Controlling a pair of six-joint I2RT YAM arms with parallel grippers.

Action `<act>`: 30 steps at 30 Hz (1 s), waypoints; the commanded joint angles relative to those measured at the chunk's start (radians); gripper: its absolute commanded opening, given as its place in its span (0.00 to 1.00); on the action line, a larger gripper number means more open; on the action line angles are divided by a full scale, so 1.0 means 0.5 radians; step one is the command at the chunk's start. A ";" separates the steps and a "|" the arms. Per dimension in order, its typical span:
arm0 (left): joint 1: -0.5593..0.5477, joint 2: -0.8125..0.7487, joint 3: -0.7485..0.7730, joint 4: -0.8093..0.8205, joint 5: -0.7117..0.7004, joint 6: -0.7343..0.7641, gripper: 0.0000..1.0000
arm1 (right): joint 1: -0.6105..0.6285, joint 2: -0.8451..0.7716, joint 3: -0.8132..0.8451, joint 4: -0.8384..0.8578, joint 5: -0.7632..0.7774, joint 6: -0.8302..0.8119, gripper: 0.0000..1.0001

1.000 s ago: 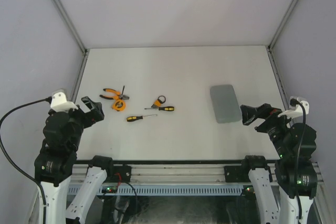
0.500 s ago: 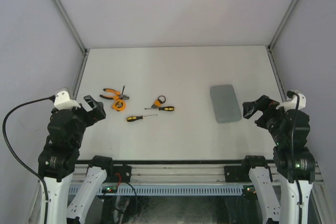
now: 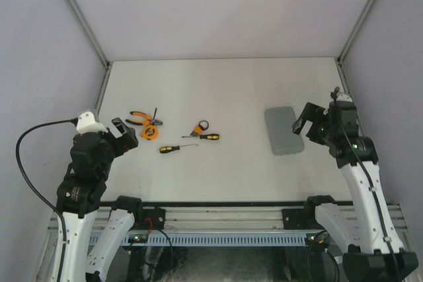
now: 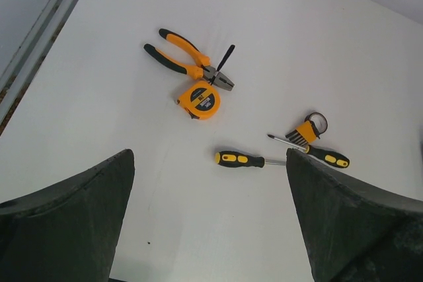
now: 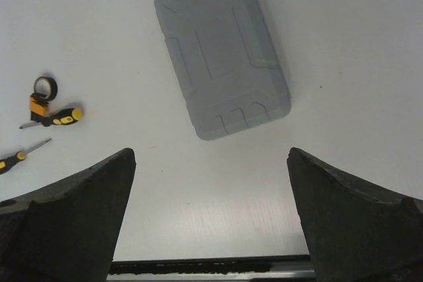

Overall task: Sort the tools into containers
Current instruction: Move the storage box to the center of the board.

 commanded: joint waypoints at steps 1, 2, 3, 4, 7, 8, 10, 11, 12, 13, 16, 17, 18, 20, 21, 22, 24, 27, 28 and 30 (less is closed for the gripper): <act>0.018 0.017 -0.049 0.127 0.066 -0.057 1.00 | 0.049 0.265 0.012 0.308 0.118 -0.077 0.97; 0.016 0.019 -0.053 0.126 0.075 -0.056 1.00 | 0.035 0.336 0.011 0.361 0.092 -0.086 0.97; 0.017 0.022 -0.052 0.114 0.069 -0.064 1.00 | 0.015 0.408 0.013 0.420 0.046 -0.099 0.97; 0.016 0.022 -0.051 0.100 0.063 -0.067 1.00 | -0.012 0.477 0.010 0.482 -0.011 -0.118 0.98; 0.017 0.015 -0.053 0.066 0.061 -0.065 1.00 | -0.124 0.638 -0.017 0.696 -0.185 -0.155 0.98; 0.018 0.021 -0.045 0.046 0.059 -0.060 1.00 | -0.174 0.688 -0.020 0.761 -0.253 -0.152 0.97; 0.018 0.043 -0.024 -0.008 0.043 -0.060 1.00 | -0.255 0.787 -0.018 0.863 -0.347 -0.138 0.97; 0.018 0.049 -0.018 -0.023 0.041 -0.059 1.00 | -0.279 0.836 -0.015 0.901 -0.361 -0.128 0.97; 0.018 0.058 -0.019 -0.031 0.044 -0.061 1.00 | -0.294 0.891 -0.002 0.918 -0.365 -0.118 0.97; 0.017 0.062 -0.021 -0.034 0.047 -0.069 1.00 | -0.305 0.954 0.017 0.924 -0.374 -0.114 0.97; 0.017 0.056 -0.041 -0.007 0.104 -0.096 1.00 | -0.313 1.127 0.046 0.959 -0.412 -0.119 0.96; 0.019 0.054 -0.048 0.011 0.129 -0.107 1.00 | -0.313 1.197 0.051 0.975 -0.413 -0.119 0.96; 0.019 0.054 -0.052 0.024 0.155 -0.121 1.00 | -0.315 1.249 0.060 0.990 -0.409 -0.124 0.96; 0.018 0.059 -0.062 0.039 0.204 -0.145 1.00 | -0.323 1.361 0.092 0.988 -0.399 -0.138 0.95; 0.021 0.064 -0.070 0.044 0.223 -0.156 1.00 | -0.334 1.414 0.104 1.004 -0.404 -0.142 0.95; 0.019 0.069 -0.076 0.051 0.248 -0.161 1.00 | -0.341 1.459 0.108 1.022 -0.428 -0.146 0.95; 0.019 0.083 -0.090 0.059 0.303 -0.161 1.00 | -0.359 1.562 0.133 1.040 -0.477 -0.152 0.94; 0.020 0.088 -0.129 0.095 0.391 -0.167 1.00 | -0.371 1.669 0.143 1.085 -0.602 -0.159 0.91; 0.020 0.085 -0.145 0.113 0.414 -0.172 1.00 | -0.362 1.700 0.141 1.099 -0.640 -0.164 0.90; 0.020 0.076 -0.176 0.149 0.444 -0.186 1.00 | -0.334 1.739 0.142 1.119 -0.700 -0.172 0.89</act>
